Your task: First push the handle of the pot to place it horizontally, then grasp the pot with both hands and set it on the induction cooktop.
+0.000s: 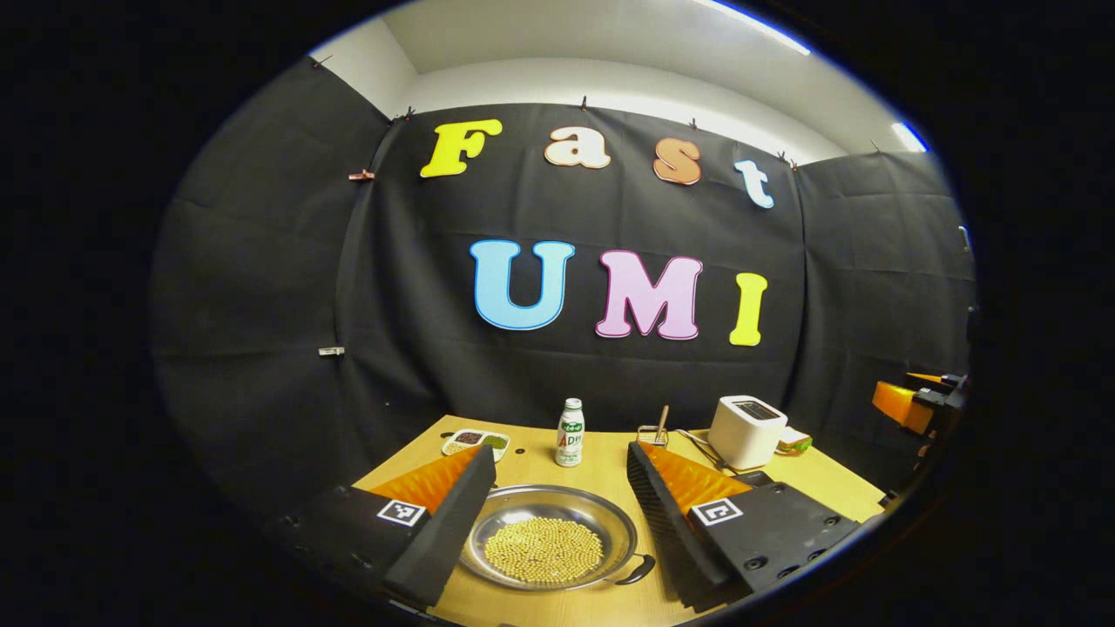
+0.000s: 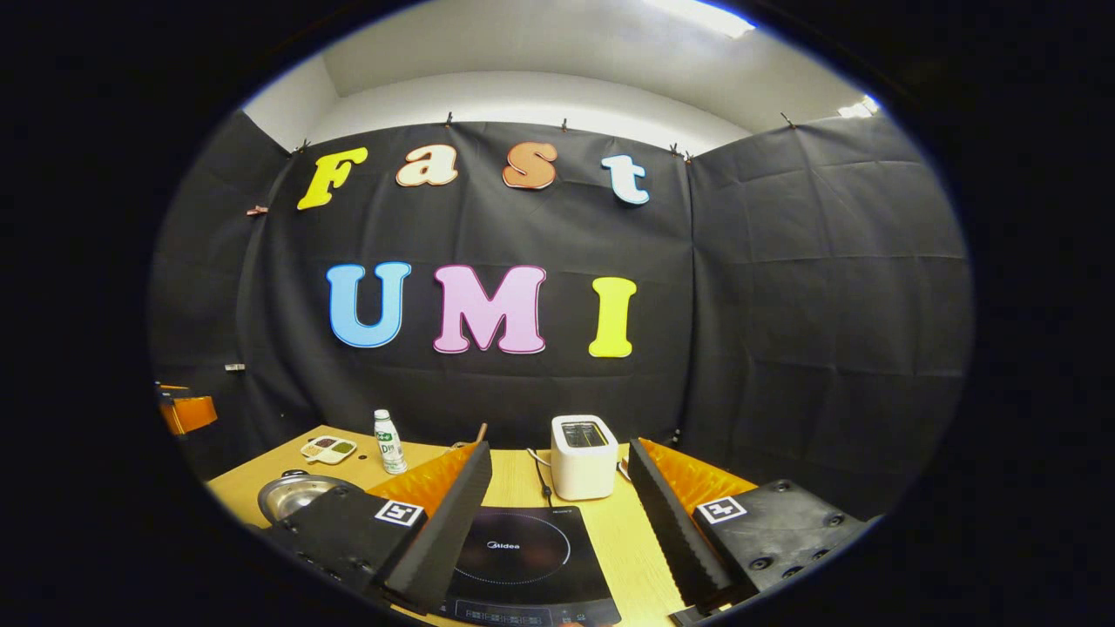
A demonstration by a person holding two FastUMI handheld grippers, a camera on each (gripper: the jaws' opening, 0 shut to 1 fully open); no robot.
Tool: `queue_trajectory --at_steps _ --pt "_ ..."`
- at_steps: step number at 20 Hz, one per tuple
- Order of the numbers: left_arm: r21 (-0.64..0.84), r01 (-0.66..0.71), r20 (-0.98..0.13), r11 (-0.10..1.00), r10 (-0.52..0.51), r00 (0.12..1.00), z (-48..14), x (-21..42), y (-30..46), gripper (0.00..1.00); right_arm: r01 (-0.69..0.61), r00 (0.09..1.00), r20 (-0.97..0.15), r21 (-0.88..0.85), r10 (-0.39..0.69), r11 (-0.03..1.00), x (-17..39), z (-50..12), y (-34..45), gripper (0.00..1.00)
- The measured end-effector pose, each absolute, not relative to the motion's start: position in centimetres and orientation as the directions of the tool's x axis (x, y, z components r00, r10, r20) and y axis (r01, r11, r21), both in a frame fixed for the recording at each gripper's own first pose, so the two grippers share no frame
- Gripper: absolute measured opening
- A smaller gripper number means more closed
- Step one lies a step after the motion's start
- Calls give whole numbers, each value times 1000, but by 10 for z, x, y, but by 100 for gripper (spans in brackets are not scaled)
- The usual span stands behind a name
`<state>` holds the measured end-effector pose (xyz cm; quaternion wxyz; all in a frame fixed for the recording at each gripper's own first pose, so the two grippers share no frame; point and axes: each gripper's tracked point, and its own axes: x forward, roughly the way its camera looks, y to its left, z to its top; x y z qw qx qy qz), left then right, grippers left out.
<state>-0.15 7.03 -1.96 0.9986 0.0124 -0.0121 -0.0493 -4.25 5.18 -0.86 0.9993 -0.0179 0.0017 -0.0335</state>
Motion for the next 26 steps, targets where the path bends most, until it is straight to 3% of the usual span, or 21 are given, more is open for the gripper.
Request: queue_trajectory --at_steps 8,16,17,22,23,24,25,26 --pt "14 109 9 994 -109 994 -26 2 78 95 81 997 -10 -35 -81 996 -54 -6 57 98" --pt "16 153 -79 988 -151 985 -51 -2 98 95 102 994 -26 -44 -103 994 -61 -10 68 98" --pt "19 167 -99 986 -165 981 -58 -3 99 92 102 994 -36 -47 -104 994 -61 -11 71 98" --pt "35 230 -227 973 -216 950 -101 -11 107 54 83 993 -72 -81 -89 993 -62 -17 83 98" --pt "30 244 -260 969 -228 938 -112 -13 105 54 79 993 -76 -81 -85 994 -62 -19 85 98" --pt "32 248 -288 968 -229 930 -121 -15 105 43 74 994 -76 -84 -80 994 -60 -19 87 98" --pt "43 244 -317 969 -219 923 -129 -16 108 42 67 994 -82 -91 -75 994 -58 -22 89 98" --pt "51 247 -343 968 -215 915 -139 -17 110 34 60 993 -93 -95 -69 994 -55 -25 91 98"
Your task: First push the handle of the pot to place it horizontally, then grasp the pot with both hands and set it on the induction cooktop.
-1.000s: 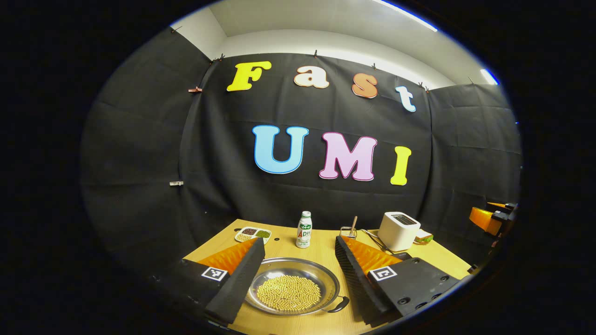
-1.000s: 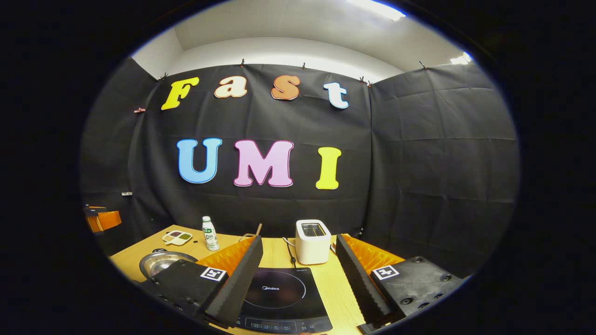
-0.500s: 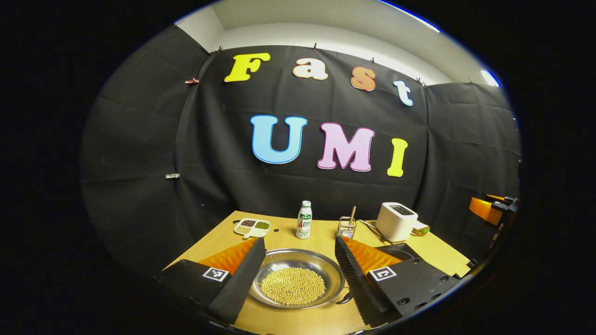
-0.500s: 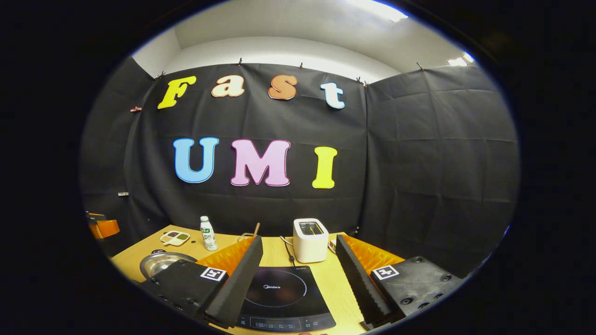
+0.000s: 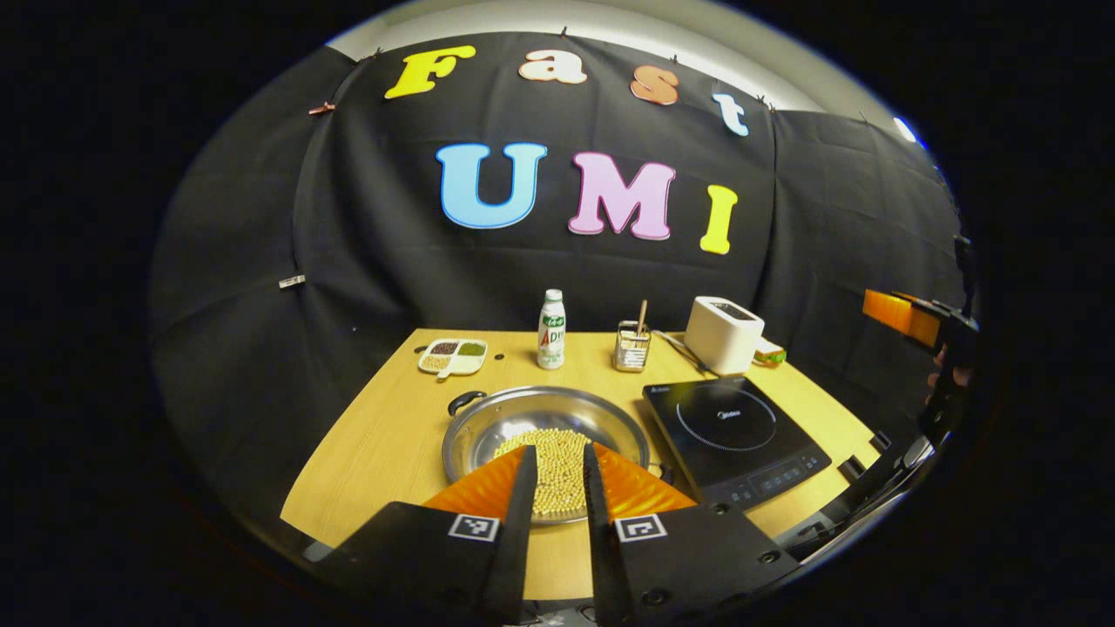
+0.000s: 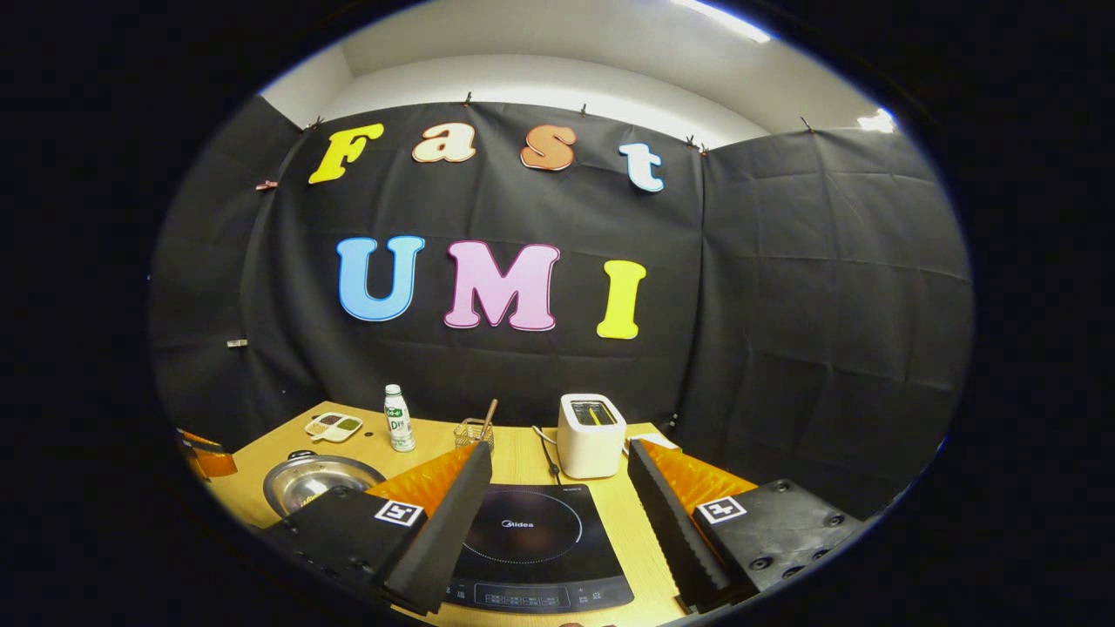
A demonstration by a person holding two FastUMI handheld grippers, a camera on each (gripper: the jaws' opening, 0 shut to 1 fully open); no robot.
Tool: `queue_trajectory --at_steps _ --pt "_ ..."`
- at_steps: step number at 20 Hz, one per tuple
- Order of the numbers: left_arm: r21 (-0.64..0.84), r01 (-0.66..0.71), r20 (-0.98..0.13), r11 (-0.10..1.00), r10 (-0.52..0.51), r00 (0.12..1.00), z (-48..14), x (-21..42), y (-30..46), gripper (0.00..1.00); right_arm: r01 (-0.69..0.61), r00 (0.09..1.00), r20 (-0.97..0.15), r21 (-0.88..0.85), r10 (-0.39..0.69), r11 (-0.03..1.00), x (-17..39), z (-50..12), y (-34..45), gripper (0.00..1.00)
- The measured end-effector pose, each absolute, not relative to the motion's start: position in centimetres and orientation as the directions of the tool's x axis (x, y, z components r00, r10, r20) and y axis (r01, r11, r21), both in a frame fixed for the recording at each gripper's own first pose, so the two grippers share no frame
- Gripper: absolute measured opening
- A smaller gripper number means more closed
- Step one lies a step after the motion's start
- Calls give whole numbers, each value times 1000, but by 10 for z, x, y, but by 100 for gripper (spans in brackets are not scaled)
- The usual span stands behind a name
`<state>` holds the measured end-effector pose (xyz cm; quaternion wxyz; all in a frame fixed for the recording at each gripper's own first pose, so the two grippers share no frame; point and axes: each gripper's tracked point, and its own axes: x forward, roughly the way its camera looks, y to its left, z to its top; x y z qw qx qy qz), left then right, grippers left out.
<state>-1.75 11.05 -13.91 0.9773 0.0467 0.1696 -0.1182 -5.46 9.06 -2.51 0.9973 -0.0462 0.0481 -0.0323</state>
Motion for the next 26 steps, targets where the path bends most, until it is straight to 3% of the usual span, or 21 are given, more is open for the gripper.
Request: queue_trajectory --at_steps 4,5,8,10,17,26 --pt "29 271 -458 962 -228 859 -183 -23 101 13 40 993 -106 -72 -47 997 -41 -28 92 98" --pt "23 270 -478 962 -227 849 -192 -23 98 14 36 993 -110 -70 -43 997 -37 -30 91 98" --pt "-12 295 -550 955 -252 796 -220 -25 79 5 22 989 -145 -52 -29 998 -27 -40 88 98" --pt "-26 348 -610 937 -291 737 -242 -28 59 5 13 989 -145 -47 -20 999 -21 -39 84 98" --pt "30 446 -752 895 -274 600 -294 -29 32 5 15 988 -156 -25 -19 1000 0 -46 56 98" --pt "97 537 -807 838 -250 535 -326 -1 4 5 71 986 -150 -48 -77 996 8 -51 8 96"
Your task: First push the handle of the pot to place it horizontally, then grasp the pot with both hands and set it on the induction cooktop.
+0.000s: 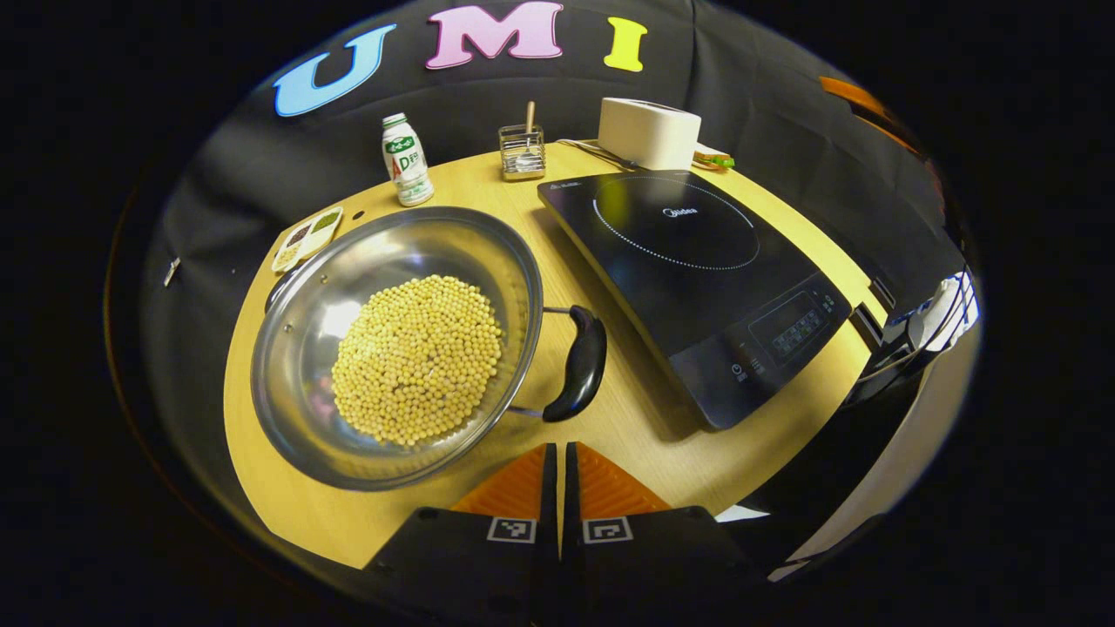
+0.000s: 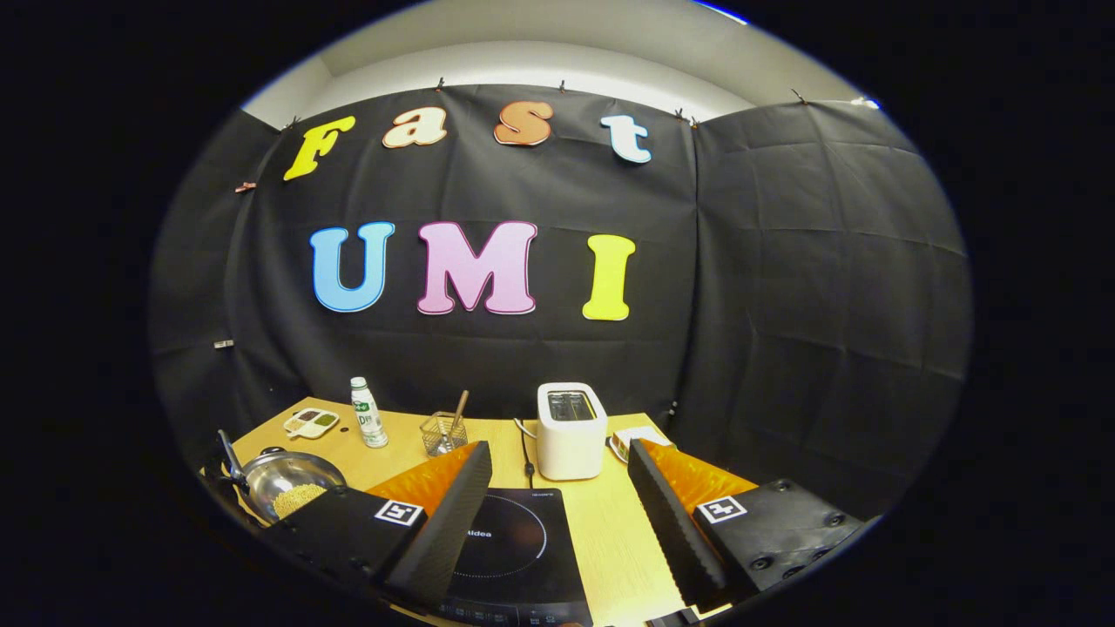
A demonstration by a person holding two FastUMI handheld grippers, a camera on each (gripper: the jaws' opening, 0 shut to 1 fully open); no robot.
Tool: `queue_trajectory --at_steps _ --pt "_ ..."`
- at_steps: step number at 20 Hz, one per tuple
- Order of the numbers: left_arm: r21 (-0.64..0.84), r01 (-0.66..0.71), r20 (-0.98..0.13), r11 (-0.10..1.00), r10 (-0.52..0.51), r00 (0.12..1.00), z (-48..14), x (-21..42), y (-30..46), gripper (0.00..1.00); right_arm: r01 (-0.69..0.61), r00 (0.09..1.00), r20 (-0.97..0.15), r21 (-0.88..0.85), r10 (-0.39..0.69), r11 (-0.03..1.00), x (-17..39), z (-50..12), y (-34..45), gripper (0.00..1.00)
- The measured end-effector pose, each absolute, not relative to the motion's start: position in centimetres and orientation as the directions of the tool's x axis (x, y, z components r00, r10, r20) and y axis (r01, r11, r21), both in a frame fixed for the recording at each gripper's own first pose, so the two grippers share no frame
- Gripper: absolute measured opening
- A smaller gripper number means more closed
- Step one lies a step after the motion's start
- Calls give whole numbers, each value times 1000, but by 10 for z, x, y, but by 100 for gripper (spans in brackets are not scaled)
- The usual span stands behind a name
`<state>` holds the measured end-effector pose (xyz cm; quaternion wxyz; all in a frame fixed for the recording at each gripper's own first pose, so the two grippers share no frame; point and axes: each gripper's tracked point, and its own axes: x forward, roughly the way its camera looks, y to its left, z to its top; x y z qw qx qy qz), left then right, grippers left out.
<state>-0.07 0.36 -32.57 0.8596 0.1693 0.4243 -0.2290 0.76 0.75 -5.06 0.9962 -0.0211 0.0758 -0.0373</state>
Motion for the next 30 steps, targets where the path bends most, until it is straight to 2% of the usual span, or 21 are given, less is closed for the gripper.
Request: queue_trajectory --at_steps 1,6,14,30 --pt "104 540 -808 835 -246 536 -326 3 1 5 77 985 -152 -46 -83 996 8 -51 3 98" --pt "111 540 -816 834 -234 529 -328 12 -7 5 108 982 -150 -51 -114 993 11 -51 -16 98" --pt "3 420 -796 907 -252 550 -326 41 -31 5 177 967 -176 -47 -183 983 14 -59 -49 98" --pt "58 484 -764 873 -273 584 -317 106 -75 5 194 963 -181 -36 -197 980 20 -61 -65 98"
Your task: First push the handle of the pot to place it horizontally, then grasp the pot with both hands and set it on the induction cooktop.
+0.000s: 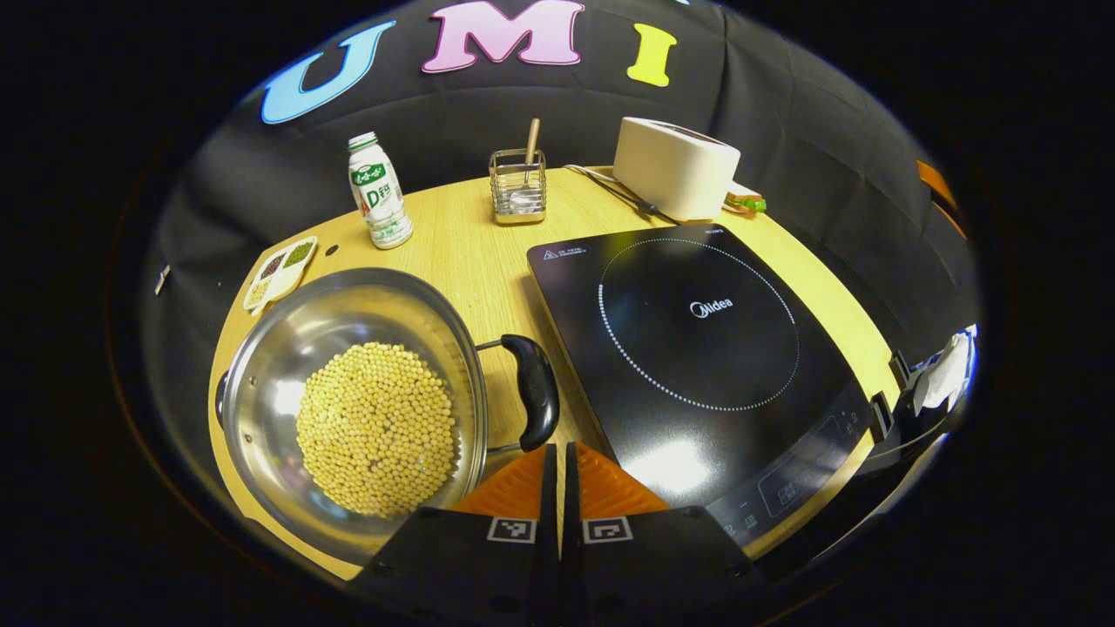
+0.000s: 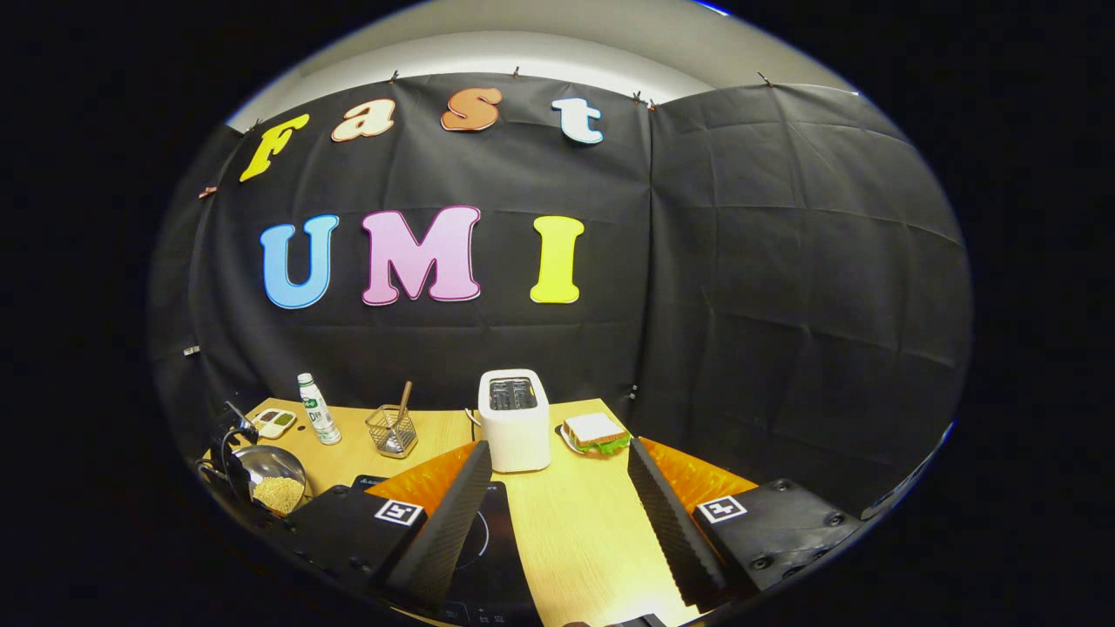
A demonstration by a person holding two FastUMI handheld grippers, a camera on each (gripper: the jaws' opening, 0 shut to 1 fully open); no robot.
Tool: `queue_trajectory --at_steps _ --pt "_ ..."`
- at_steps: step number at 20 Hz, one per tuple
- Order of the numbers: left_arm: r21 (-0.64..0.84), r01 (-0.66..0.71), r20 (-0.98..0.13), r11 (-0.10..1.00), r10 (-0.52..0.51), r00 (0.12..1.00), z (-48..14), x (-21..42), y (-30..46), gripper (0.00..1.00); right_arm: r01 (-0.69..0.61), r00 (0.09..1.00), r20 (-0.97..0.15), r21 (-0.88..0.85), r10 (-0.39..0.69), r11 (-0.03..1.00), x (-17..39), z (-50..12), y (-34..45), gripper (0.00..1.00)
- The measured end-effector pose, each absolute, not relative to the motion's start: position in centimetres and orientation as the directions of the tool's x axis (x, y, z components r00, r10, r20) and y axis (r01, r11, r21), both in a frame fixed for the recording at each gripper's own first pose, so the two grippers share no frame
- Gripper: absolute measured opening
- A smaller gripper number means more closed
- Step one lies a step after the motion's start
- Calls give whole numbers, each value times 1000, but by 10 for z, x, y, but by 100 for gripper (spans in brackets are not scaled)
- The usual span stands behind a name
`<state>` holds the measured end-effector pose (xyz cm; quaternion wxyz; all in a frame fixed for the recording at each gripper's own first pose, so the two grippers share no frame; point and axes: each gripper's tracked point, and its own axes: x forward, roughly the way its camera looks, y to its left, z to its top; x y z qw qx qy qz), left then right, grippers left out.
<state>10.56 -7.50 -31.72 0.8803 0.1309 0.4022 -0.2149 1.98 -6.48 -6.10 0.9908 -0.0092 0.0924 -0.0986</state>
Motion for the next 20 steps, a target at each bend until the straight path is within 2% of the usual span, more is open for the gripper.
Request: queue_trajectory --at_steps 9,13,18,20 --pt "81 512 -739 855 -293 606 -311 125 -91 5 182 965 -184 -56 -189 982 18 -62 -64 98" --pt "78 507 -713 858 -308 630 -300 121 -91 5 145 969 -198 -44 -151 988 20 -65 -48 98" --pt "130 448 -623 884 -279 731 -262 108 -64 5 55 967 -249 -15 -57 998 23 -78 -8 98" --pt "109 408 -566 907 -281 775 -237 103 -50 6 7 961 -277 -16 -12 1000 25 -87 11 98"
